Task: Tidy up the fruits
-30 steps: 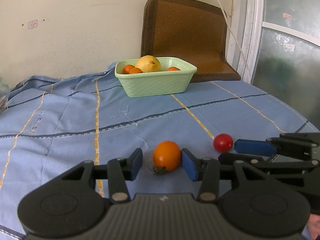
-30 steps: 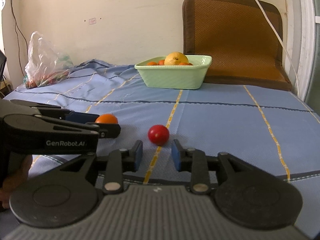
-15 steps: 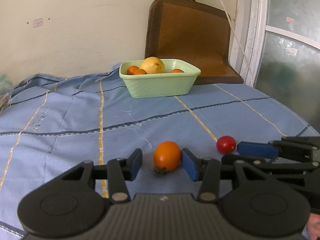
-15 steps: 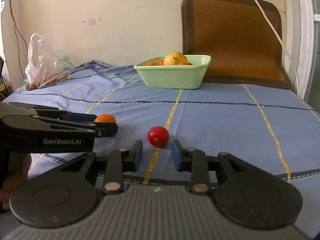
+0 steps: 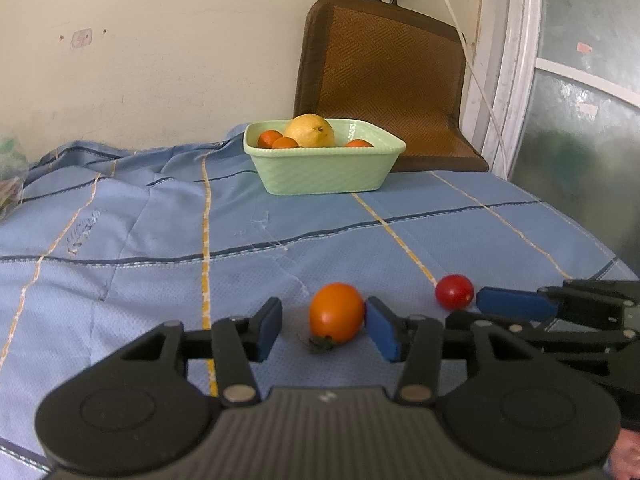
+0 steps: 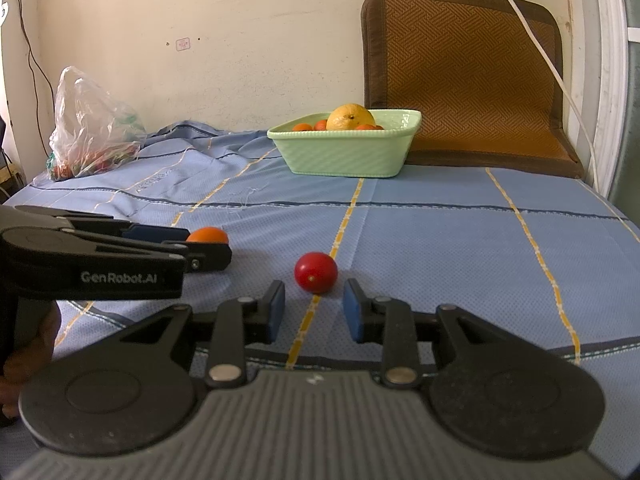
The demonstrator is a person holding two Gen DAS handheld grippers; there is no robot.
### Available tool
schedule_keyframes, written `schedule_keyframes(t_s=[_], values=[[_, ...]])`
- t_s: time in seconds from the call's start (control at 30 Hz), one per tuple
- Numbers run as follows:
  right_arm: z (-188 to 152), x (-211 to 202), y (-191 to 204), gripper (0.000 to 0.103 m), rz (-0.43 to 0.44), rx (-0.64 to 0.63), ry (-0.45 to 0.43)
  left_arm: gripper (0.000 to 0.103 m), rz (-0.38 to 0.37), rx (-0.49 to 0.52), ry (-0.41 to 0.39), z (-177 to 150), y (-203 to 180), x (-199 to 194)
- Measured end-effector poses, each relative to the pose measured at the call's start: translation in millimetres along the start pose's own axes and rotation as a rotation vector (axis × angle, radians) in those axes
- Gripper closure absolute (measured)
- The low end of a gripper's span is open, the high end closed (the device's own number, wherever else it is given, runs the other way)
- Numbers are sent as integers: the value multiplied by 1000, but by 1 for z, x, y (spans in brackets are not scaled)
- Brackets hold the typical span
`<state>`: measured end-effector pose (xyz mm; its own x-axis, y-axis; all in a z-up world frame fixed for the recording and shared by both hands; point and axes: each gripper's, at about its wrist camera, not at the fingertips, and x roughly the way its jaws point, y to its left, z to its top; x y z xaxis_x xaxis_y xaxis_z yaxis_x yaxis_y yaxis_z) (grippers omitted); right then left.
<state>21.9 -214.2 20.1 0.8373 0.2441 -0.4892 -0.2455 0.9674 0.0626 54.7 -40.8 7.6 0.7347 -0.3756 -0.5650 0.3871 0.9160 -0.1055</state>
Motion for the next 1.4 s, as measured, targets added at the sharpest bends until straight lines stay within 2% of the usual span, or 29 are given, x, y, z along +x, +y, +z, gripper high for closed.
schedule_keyframes(t_s=[0.3, 0.33, 0.37, 0.43, 0.7, 1.03, 1.23, 1.33, 1.4], values=[[-1, -4, -6, 68, 8, 39, -8, 57, -27, -23, -11, 0, 4, -2], [-1, -4, -5, 66, 10, 39, -10, 57, -29, -20, -14, 0, 4, -2], [-1, -5, -5, 61, 12, 39, -13, 57, -30, -17, -15, 0, 3, -2], [-2, -6, -5, 60, 16, 43, -20, 57, -31, -7, -14, 0, 2, -2], [0, -3, -5, 60, 25, 46, -14, 71, -55, 16, -34, -2, -2, -5], [7, 4, -4, 60, 26, 12, -13, 67, -73, -9, -30, -6, 4, -13], [9, 10, -5, 60, 41, 17, 4, 72, -82, -4, -28, -5, 3, -11], [9, 10, -5, 76, 43, 9, 7, 73, -94, -7, -32, -5, 3, -13], [10, 8, -7, 76, 46, 17, -7, 73, -108, -14, -34, -2, 5, -15]])
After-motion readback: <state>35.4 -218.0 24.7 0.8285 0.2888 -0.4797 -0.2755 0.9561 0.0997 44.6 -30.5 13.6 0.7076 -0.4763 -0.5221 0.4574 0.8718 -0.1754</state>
